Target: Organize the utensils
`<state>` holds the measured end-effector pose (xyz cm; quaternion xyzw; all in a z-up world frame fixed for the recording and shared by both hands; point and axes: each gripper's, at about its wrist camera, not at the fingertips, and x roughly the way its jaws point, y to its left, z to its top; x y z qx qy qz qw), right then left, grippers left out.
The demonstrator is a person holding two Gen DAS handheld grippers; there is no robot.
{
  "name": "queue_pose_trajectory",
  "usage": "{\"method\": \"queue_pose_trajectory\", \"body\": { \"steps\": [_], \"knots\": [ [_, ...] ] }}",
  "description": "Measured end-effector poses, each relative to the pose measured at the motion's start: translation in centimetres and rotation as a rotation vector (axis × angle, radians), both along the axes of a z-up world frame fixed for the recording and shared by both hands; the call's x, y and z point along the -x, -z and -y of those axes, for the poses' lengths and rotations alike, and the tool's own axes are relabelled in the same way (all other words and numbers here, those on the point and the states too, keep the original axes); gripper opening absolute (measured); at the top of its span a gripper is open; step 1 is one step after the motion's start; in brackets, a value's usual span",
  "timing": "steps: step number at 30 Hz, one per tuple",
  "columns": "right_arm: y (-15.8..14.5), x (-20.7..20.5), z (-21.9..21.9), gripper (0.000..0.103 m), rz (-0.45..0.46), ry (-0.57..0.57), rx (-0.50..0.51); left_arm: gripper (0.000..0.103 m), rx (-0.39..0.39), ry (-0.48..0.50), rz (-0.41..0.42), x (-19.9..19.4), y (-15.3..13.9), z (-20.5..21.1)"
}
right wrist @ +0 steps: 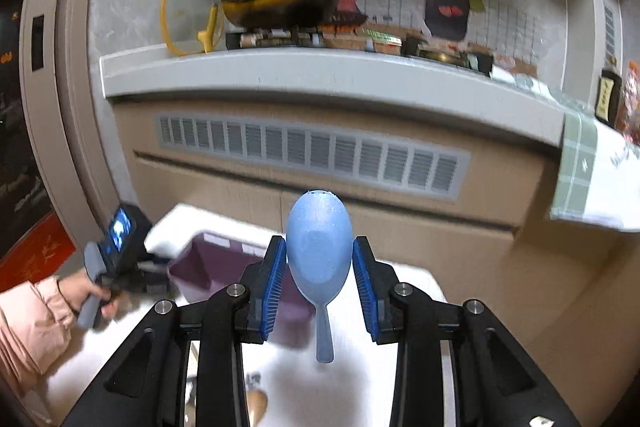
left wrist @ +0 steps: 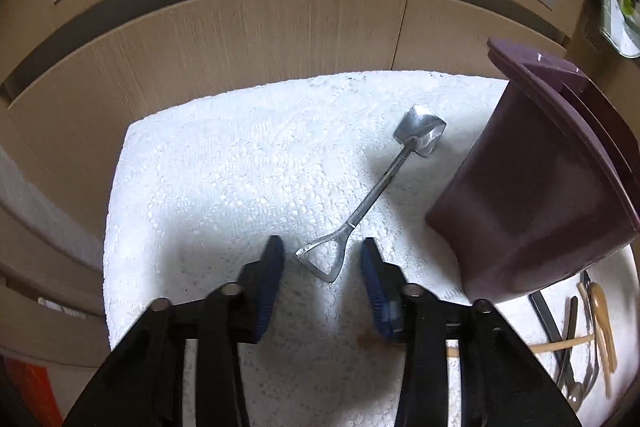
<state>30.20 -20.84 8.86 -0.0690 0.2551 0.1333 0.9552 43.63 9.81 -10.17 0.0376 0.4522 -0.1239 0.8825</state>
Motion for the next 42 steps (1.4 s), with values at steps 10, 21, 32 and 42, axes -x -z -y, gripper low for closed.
{"method": "queue_pose_trajectory", "body": {
  "steps": [10, 21, 32, 42],
  "knots": [
    [7.5, 1.2, 1.5, 0.031, -0.203, 0.000, -0.012, 0.024, -0.037, 0.027, -0.002, 8.8, -0.6, 1.2],
    [9.7, 2.2, 1.6, 0.032, -0.244, -0.040, -0.039, 0.021, 0.023, 0.087, -0.119, 19.2, -3.0, 2.8],
    [9.9, 2.2, 0.6, 0.032, -0.211, -0.073, -0.061, 0.065, 0.039, -0.286, -0.086, 8.1, -2.3, 4.3],
    [10.2, 2.3, 0.0, 0.032, -0.178, -0.087, -0.061, 0.033, 0.001, -0.258, -0.042, 8.1, -1.3, 5.4]
  ]
}}
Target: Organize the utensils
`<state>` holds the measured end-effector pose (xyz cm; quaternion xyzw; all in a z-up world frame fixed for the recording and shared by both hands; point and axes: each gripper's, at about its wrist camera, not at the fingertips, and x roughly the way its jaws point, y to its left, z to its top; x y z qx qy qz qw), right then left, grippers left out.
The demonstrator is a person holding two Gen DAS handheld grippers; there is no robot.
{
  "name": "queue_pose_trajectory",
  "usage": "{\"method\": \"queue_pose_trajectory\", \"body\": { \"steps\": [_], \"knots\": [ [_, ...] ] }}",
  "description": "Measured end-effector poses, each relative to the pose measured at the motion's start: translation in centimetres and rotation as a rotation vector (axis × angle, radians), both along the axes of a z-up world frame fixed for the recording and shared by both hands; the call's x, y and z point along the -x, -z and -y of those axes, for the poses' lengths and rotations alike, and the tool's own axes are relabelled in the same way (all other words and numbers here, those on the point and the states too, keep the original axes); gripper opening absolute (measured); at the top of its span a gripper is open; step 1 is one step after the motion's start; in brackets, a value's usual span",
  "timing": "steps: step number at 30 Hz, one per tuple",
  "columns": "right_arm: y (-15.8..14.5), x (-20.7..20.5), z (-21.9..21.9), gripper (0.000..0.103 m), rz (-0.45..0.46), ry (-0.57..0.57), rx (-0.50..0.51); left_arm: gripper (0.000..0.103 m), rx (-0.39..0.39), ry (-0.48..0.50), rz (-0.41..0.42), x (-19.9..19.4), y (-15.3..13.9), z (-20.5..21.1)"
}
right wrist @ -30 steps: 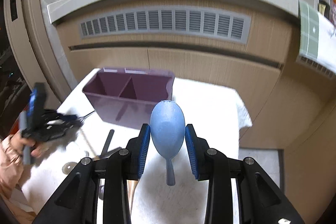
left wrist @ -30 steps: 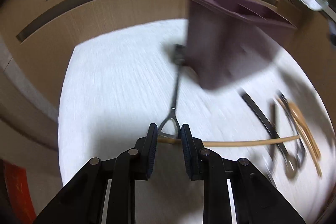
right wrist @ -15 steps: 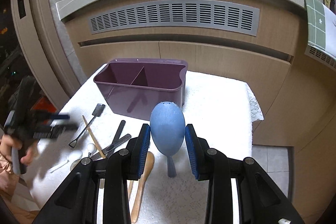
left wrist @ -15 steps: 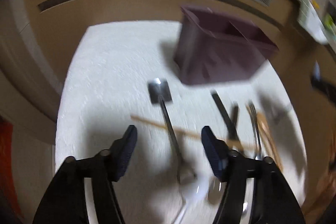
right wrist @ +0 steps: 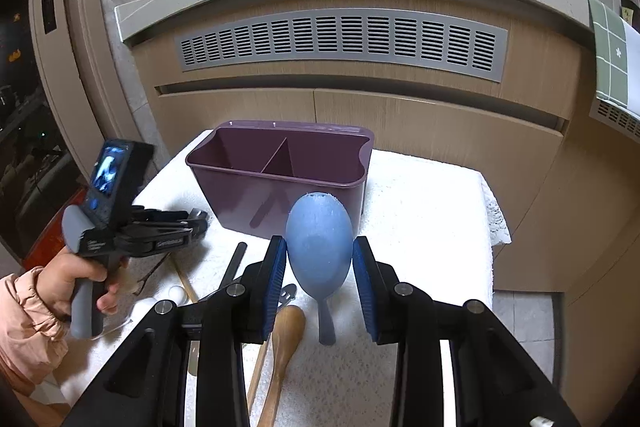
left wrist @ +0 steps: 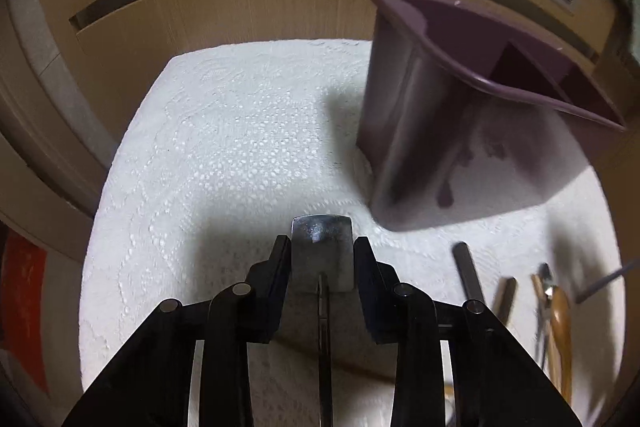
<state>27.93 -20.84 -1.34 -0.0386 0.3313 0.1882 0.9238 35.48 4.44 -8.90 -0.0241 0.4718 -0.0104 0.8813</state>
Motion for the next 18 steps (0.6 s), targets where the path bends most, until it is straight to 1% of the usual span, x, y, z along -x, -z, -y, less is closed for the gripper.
{"method": "queue_pose_trajectory", "body": {
  "steps": [2, 6, 7, 9, 11, 14, 16, 18],
  "knots": [
    [-0.1, 0.2, 0.3, 0.032, -0.001, -0.006, -0.016, 0.033, 0.005, 0.007, 0.045, 1.8, -0.9, -0.1],
    [-0.4, 0.6, 0.5, 0.032, -0.007, -0.014, -0.037, 0.033, 0.073, 0.019, 0.152, 6.2, -3.8, -0.3],
    [-0.6, 0.7, 0.5, 0.032, -0.001, -0.012, -0.036, 0.033, 0.089, 0.028, 0.185, 7.3, -4.9, -0.1],
    [-1.1, 1.0, 0.6, 0.032, 0.010, -0.009, -0.040, 0.033, 0.095, 0.046, 0.263, 9.0, -7.1, 0.7],
    [-2.2, 1.3, 0.8, 0.032, 0.037, 0.000, -0.059, 0.033, 0.117, 0.073, 0.328, 9.6, -9.7, 1.3],
    [-5.2, 1.5, 1.4, 0.032, 0.106, 0.008, -0.099, 0.033, 0.161, 0.113, 0.439, 9.6, -14.1, 2.1],
    [-8.4, 1.1, 1.4, 0.032, 0.183, 0.006, -0.108, 0.033, 0.193, 0.142, 0.547, 8.3, -17.9, 2.8],
    [-11.3, 0.5, 1.3, 0.032, 0.258, 0.010, -0.102, 0.033, 0.213, 0.156, 0.646, 6.9, -20.7, 3.5]
  ]
}}
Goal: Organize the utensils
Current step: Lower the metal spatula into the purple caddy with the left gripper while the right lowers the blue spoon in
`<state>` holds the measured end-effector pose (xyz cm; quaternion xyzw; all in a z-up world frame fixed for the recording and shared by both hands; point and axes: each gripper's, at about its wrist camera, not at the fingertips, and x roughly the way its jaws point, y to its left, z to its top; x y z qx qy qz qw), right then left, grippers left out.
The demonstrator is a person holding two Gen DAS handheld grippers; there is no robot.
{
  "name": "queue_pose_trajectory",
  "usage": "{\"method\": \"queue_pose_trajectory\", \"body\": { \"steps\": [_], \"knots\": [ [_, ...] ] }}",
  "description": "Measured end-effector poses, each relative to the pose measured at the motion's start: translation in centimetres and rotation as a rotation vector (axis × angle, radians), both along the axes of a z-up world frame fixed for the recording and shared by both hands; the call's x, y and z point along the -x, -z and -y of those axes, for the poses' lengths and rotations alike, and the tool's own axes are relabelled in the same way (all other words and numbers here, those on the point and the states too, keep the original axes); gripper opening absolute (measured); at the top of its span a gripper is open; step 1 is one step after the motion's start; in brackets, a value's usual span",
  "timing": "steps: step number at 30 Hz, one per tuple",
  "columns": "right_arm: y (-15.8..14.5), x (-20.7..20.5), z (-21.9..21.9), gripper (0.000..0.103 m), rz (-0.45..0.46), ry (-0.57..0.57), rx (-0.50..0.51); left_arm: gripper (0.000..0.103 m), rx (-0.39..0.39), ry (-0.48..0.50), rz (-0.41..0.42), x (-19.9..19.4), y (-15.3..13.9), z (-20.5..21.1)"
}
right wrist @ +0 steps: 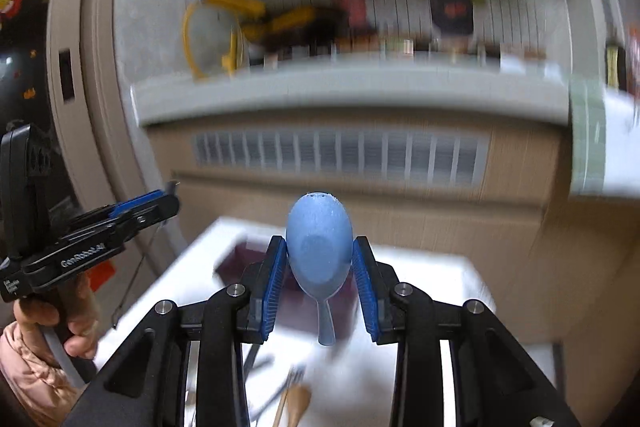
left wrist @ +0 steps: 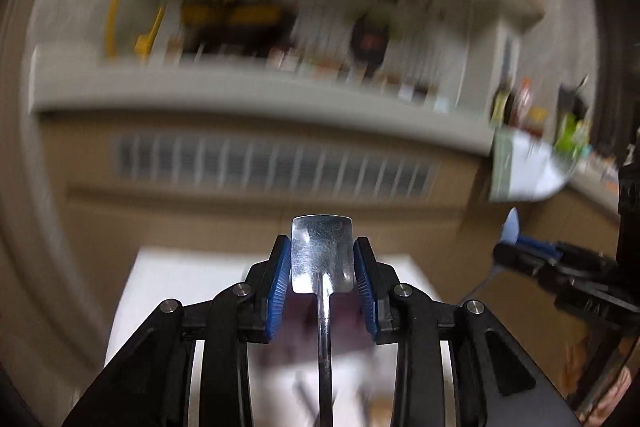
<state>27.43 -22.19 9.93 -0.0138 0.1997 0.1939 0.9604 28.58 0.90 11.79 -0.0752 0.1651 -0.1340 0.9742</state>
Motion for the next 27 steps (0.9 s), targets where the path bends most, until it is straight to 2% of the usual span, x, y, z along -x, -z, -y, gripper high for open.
{"method": "queue_pose_trajectory", "body": {
  "steps": [2, 4, 9, 16, 23, 25, 27],
  "knots": [
    [-2.3, -1.3, -0.2, 0.032, 0.043, 0.004, -0.007, 0.033, 0.033, 0.002, 0.072, -1.7, -1.7, 0.7],
    [-3.2, -2.9, -0.2, 0.032, 0.046, -0.001, -0.014, 0.033, 0.076, 0.005, 0.105, -3.4, -2.2, 0.9],
    [-1.6, -6.3, -0.8, 0.032, 0.005, -0.007, 0.022, 0.033, 0.086, -0.065, 0.167, -7.3, -0.1, 1.9],
    [2.6, -10.6, -1.0, 0.032, -0.092, -0.020, 0.020, 0.033, 0.089, -0.132, 0.103, -12.4, 5.4, 1.8],
    [6.9, -12.1, -1.5, 0.032, -0.206, -0.056, 0.016, 0.034, 0.084, -0.129, 0.009, -12.4, 9.5, 1.1],
    [7.7, -12.0, -1.7, 0.038, -0.232, -0.065, 0.026, 0.036, 0.091, -0.128, -0.013, -11.9, 10.1, 0.8],
    [8.0, -11.6, -1.9, 0.045, -0.231, -0.055, 0.046, 0.042, 0.108, -0.135, -0.021, -11.4, 10.3, 0.1]
  ]
}}
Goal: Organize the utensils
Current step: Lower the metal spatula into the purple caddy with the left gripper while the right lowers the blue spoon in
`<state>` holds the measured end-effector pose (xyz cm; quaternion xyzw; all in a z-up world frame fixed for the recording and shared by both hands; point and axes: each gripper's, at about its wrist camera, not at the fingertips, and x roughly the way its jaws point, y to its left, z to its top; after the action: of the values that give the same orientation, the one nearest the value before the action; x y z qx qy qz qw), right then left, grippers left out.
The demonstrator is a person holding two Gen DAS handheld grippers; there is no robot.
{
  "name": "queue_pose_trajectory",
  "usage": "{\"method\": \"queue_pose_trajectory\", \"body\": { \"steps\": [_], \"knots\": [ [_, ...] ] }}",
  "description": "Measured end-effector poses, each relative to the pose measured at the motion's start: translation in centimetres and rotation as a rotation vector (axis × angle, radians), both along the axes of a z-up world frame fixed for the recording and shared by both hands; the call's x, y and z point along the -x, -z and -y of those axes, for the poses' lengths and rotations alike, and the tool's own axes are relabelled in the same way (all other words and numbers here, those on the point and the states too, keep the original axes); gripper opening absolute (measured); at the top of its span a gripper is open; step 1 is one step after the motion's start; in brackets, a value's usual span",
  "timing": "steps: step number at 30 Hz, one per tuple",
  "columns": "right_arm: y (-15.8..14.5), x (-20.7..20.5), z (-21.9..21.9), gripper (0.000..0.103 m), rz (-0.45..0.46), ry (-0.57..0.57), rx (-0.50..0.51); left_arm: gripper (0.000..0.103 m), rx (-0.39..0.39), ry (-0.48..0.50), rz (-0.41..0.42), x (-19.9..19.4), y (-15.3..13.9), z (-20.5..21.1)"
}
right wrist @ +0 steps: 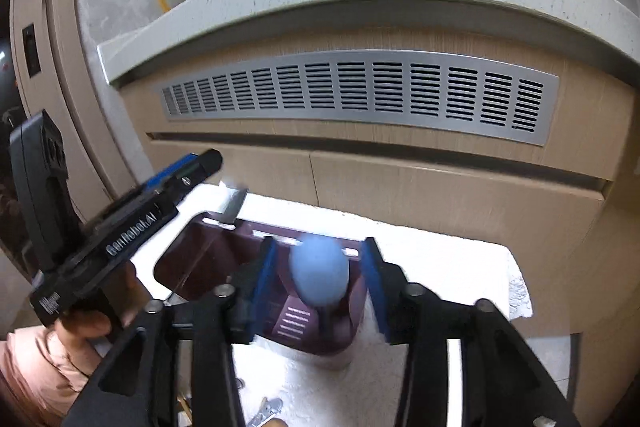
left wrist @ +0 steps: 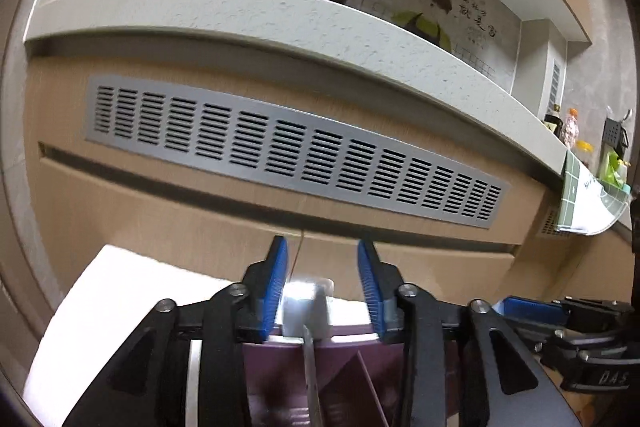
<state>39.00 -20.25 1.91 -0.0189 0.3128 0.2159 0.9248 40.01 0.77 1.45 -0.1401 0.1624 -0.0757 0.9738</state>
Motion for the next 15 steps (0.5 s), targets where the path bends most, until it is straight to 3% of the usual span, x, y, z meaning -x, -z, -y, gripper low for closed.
{"method": "queue_pose_trajectory", "body": {
  "steps": [7, 10, 12, 15],
  "knots": [
    [-0.4, 2.9, 0.2, 0.045, 0.015, 0.013, 0.044, 0.044, 0.044, 0.004, 0.006, 2.2, -1.8, -1.9],
    [-0.7, 4.0, 0.0, 0.045, 0.019, 0.013, 0.056, 0.049, 0.073, 0.003, -0.011, 3.3, -2.3, -2.8],
    [-1.0, 4.6, -0.1, 0.045, 0.024, 0.009, 0.069, 0.055, 0.058, -0.001, -0.030, 3.9, -2.5, -3.3],
    [-1.3, 5.3, -0.3, 0.045, 0.038, 0.008, 0.085, 0.056, 0.037, 0.007, -0.070, 4.6, -2.5, -3.8]
  ]
}}
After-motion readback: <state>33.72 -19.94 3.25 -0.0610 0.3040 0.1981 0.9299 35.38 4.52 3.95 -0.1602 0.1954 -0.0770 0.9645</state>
